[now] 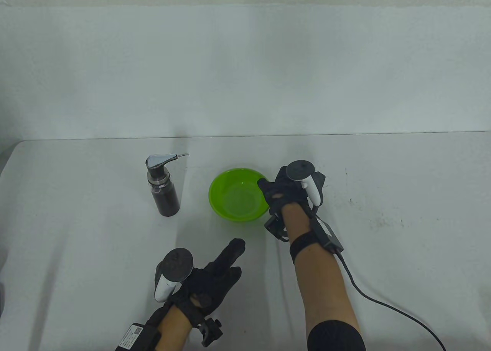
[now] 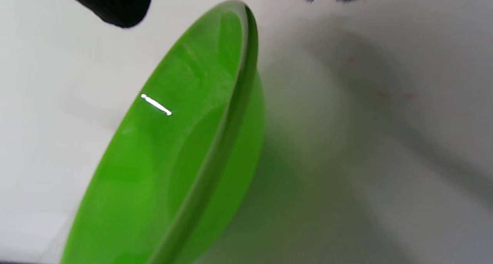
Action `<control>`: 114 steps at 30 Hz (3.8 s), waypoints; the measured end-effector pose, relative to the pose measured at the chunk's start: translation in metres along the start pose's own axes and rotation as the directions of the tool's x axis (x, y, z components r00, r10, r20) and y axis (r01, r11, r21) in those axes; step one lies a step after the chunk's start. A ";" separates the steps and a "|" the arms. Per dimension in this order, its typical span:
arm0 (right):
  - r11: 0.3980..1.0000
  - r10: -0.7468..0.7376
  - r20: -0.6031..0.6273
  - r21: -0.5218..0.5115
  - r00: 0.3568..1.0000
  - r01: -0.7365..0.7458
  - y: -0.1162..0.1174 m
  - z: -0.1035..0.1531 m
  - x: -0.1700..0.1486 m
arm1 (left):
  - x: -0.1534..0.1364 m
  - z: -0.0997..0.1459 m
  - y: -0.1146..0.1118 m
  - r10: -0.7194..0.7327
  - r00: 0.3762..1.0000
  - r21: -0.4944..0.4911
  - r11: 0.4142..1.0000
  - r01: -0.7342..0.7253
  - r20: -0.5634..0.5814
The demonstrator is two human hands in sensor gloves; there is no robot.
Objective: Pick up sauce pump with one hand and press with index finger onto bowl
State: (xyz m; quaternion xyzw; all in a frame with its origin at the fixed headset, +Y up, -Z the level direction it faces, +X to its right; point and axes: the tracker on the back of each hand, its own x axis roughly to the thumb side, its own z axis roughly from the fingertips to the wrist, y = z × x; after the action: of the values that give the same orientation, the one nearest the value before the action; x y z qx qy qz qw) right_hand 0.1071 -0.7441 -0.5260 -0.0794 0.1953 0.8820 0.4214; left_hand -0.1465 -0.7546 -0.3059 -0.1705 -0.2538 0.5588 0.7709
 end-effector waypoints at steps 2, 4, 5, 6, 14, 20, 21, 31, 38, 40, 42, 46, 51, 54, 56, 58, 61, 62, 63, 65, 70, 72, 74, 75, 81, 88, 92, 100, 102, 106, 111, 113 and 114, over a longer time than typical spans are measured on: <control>0.999 0.047 -0.022 0.012 0.999 -0.047 0.005 -0.008 0.002 | 0.001 -0.001 -0.002 0.000 1.000 -0.017 1.000 0.000 0.001; 0.996 0.084 -0.066 -0.002 0.994 -0.084 0.009 -0.013 0.003 | 0.001 -0.001 -0.004 -0.002 1.000 -0.027 1.000 0.002 0.000; 0.995 0.101 -0.065 -0.017 0.993 -0.103 0.010 -0.015 0.003 | 0.000 -0.001 -0.005 -0.003 1.000 -0.030 1.000 0.003 -0.003; 0.994 0.103 -0.065 -0.037 0.993 -0.106 0.011 -0.016 0.003 | 0.000 -0.001 -0.005 -0.004 1.000 -0.031 1.000 0.004 -0.006; 0.990 0.045 -0.074 -0.131 0.996 -0.054 0.016 -0.020 0.000 | -0.002 -0.001 -0.003 0.012 1.000 -0.026 1.000 -0.012 -0.020; 0.986 -0.066 -0.045 -0.158 0.997 0.058 0.010 -0.003 -0.006 | -0.001 0.001 0.003 0.032 0.999 0.006 0.999 -0.032 -0.011; 0.984 -0.076 -0.032 -0.165 0.997 0.070 0.005 0.003 -0.006 | -0.001 0.002 0.004 0.030 1.000 0.009 1.000 -0.030 -0.009; 0.990 -0.078 0.052 -0.116 0.996 0.083 -0.022 0.085 -0.016 | 0.022 0.010 0.002 0.083 0.992 -0.019 0.997 -0.081 0.097; 0.998 -0.046 0.067 -0.041 0.997 0.049 0.002 0.130 -0.036 | 0.031 0.017 0.006 0.127 0.979 -0.010 0.992 -0.127 0.157; 0.999 -0.041 0.065 -0.034 0.997 0.043 0.009 0.139 -0.041 | 0.034 0.019 0.006 0.138 0.975 -0.010 0.990 -0.139 0.176; 1.000 -0.021 0.081 -0.002 0.997 0.021 0.017 0.148 -0.045 | 0.036 0.020 0.008 0.125 0.974 0.010 0.992 -0.129 0.187; 0.999 -0.018 0.110 0.046 0.994 0.013 0.033 0.160 -0.049 | 0.035 0.021 0.010 0.137 0.973 0.012 0.990 -0.141 0.187; 0.990 -0.028 0.138 0.137 0.990 0.009 0.052 0.168 -0.057 | 0.035 0.021 0.010 0.126 0.975 0.013 0.991 -0.131 0.182; 0.984 -0.013 0.139 0.176 0.990 -0.012 0.060 0.171 -0.063 | 0.034 0.020 0.010 0.127 0.976 0.011 0.991 -0.131 0.174; 0.983 -0.015 0.142 0.182 0.990 -0.011 0.063 0.171 -0.068 | 0.034 0.020 0.010 0.124 0.978 0.012 0.992 -0.128 0.170; 0.981 -0.022 0.145 0.193 0.989 -0.006 0.065 0.170 -0.073 | 0.034 0.020 0.010 0.126 0.978 0.011 0.991 -0.130 0.168; 0.977 -0.062 0.124 0.211 0.990 0.034 0.067 0.169 -0.078 | 0.034 0.020 0.010 0.124 0.979 0.012 0.992 -0.127 0.161; 0.979 -0.052 0.130 0.204 0.990 0.024 0.067 0.168 -0.079 | 0.034 0.020 0.010 0.124 0.979 0.013 0.992 -0.128 0.159; 0.980 -0.043 0.133 0.199 0.990 0.015 0.068 0.167 -0.081 | 0.034 0.019 0.010 0.124 0.980 0.012 0.992 -0.127 0.158; 0.978 -0.057 0.122 0.205 0.991 0.031 0.069 0.166 -0.084 | 0.034 0.019 0.010 0.121 0.980 0.012 0.992 -0.125 0.155; 0.971 -0.071 0.099 0.236 0.993 0.046 0.068 0.164 -0.088 | 0.034 0.019 0.011 0.122 0.982 0.016 0.992 -0.125 0.148; 0.968 -0.056 0.105 0.251 0.993 0.028 0.066 0.163 -0.088 | 0.034 0.019 0.010 0.121 0.982 0.016 0.992 -0.125 0.144; 0.966 -0.074 0.107 0.254 0.991 0.045 0.064 0.163 -0.088 | 0.034 0.019 0.010 0.121 0.983 0.016 0.992 -0.125 0.141; 0.963 -0.096 0.109 0.260 0.989 0.065 0.063 0.163 -0.089 | 0.034 0.019 0.010 0.122 0.983 0.015 0.992 -0.125 0.139; 0.956 -0.153 0.106 0.268 0.983 0.120 0.051 0.167 -0.090 | 0.033 0.018 0.011 0.123 0.983 0.021 0.992 -0.127 0.139; 0.975 -0.178 0.191 0.168 0.965 0.146 0.016 0.182 -0.073 | 0.032 0.018 0.013 0.126 0.983 0.028 0.991 -0.130 0.133; 0.946 -0.319 0.249 0.145 0.914 0.291 -0.004 0.194 -0.057 | 0.031 0.018 0.013 0.124 0.983 0.034 0.991 -0.130 0.134; 0.876 -0.475 0.457 0.164 0.752 0.454 0.000 0.235 -0.031 | 0.027 0.018 0.017 0.131 0.983 0.051 0.989 -0.138 0.125; 0.855 -0.517 0.480 0.257 0.709 0.449 0.011 0.237 -0.031 | 0.028 0.018 0.018 0.133 0.983 0.054 0.989 -0.140 0.127; 0.825 -0.564 0.540 0.351 0.625 0.442 0.029 0.237 -0.037 | 0.028 0.019 0.021 0.125 0.984 0.067 0.989 -0.134 0.131; 0.863 -0.489 0.570 0.430 0.660 0.267 0.050 0.230 -0.039 | 0.027 0.019 0.024 0.105 0.987 0.086 0.989 -0.116 0.123; 0.868 -0.465 0.559 0.439 0.687 0.231 0.057 0.225 -0.043 | 0.026 0.019 0.024 0.099 0.988 0.089 0.990 -0.110 0.116; 0.872 -0.457 0.554 0.434 0.696 0.227 0.060 0.222 -0.047 | 0.025 0.019 0.024 0.097 0.989 0.090 0.990 -0.107 0.111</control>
State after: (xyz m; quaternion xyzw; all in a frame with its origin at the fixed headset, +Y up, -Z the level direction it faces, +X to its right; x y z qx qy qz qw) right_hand 0.0953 -0.7205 -0.2930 0.2634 0.1667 0.7130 0.6281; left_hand -0.1701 -0.7236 -0.2990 -0.1162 -0.2584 0.6173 0.7340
